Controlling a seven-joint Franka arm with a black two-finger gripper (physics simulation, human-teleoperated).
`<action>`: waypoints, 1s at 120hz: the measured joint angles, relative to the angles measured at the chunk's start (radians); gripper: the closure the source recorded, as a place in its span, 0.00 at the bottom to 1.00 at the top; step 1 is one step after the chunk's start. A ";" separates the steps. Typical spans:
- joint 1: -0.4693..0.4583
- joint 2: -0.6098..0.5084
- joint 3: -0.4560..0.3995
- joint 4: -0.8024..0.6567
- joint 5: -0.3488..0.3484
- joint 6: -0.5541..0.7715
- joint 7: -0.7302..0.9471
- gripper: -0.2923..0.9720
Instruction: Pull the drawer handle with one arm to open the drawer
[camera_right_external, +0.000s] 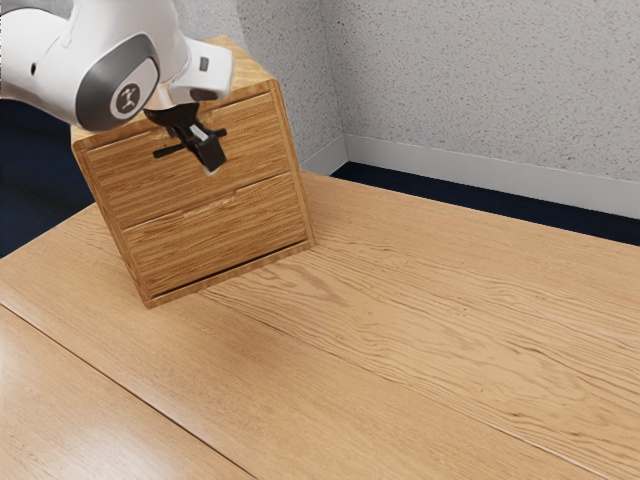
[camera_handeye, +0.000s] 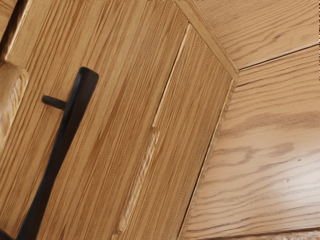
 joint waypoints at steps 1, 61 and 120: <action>-0.001 0.001 0.000 0.000 0.000 0.001 0.006 0.23; 0.047 0.062 0.001 0.019 0.004 0.054 0.259 0.23; 0.062 0.076 0.006 0.018 -0.005 0.089 0.380 0.38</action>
